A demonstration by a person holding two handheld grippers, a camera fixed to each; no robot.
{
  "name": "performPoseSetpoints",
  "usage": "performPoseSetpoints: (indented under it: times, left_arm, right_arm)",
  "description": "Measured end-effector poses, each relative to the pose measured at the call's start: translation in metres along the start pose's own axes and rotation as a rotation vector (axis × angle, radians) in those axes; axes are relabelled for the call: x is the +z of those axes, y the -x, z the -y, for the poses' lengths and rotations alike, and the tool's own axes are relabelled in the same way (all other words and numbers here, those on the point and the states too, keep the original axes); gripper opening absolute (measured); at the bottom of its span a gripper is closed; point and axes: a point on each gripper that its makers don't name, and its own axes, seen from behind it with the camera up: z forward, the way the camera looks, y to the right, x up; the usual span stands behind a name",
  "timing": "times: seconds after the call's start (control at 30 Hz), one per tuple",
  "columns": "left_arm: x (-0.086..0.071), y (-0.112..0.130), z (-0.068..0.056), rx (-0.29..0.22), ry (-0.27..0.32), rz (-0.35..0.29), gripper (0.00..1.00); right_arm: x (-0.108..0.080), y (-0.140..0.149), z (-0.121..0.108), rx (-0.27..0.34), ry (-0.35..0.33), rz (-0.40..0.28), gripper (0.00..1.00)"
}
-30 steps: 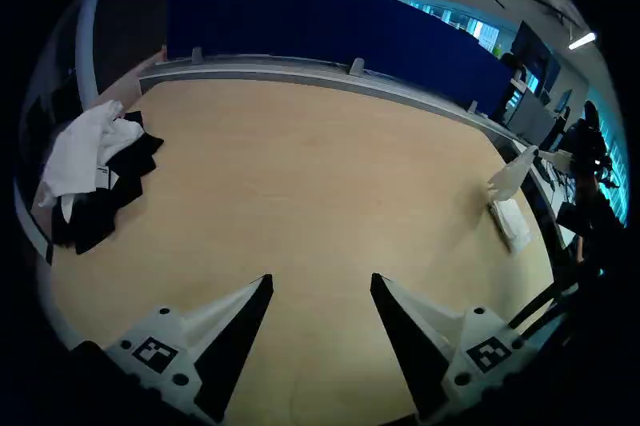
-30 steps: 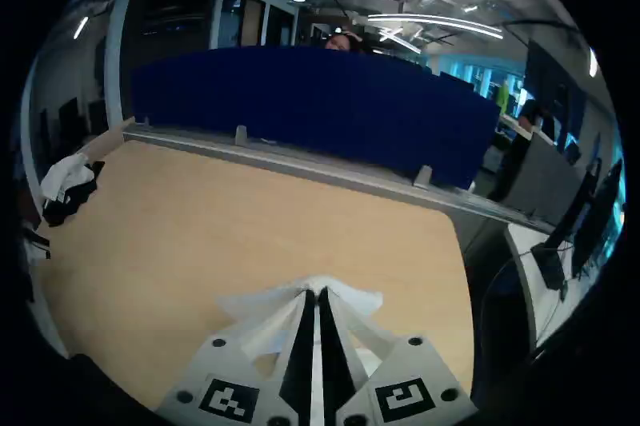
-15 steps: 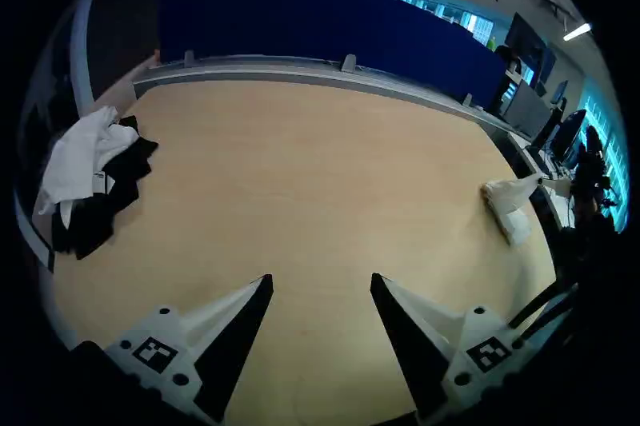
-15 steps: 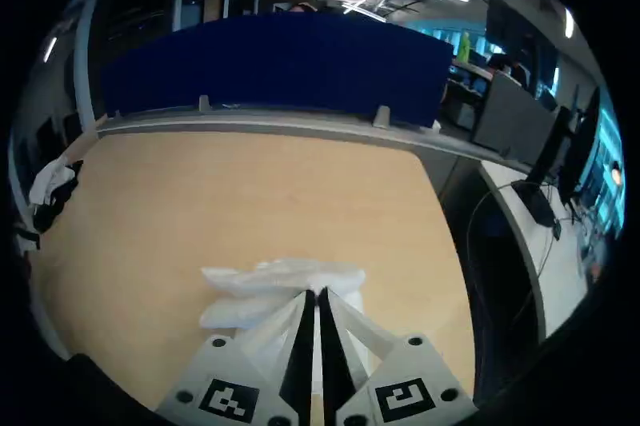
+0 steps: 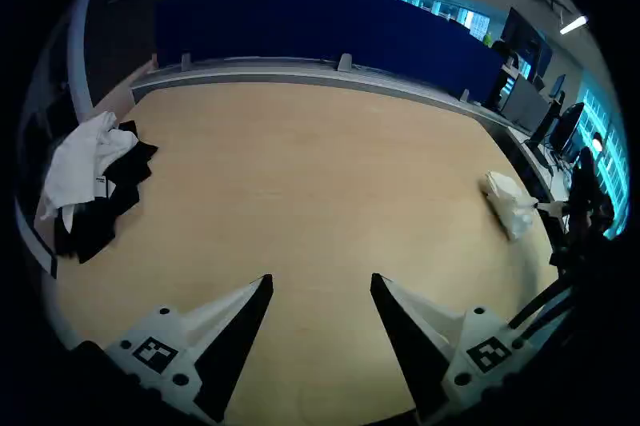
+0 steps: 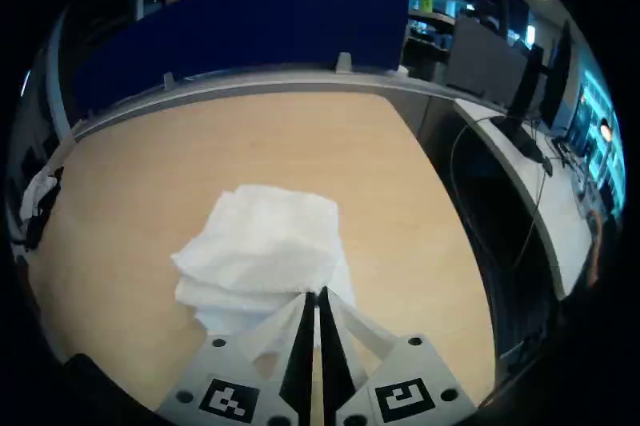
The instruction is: Fold towel
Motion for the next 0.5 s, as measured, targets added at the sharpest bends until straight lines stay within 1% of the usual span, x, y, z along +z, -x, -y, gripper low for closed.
performPoseSetpoints:
  times: [0.2, 0.37, 0.5]
  left_arm:
    - [-0.002, 0.000, -0.001, 0.005, 0.000, -0.003, 0.90]
    - [-0.003, -0.001, -0.004, 0.011, 0.000, -0.008, 0.90]
    - [-0.003, 0.000, -0.004, 0.014, 0.000, -0.009, 0.90]
  right_arm:
    - [0.010, 0.026, -0.006, 0.042, 0.030, 0.043, 0.04]
    - [0.014, 0.037, -0.011, 0.057, 0.060, 0.066, 0.04]
    - [0.016, 0.043, -0.014, 0.059, 0.076, 0.078, 0.06]
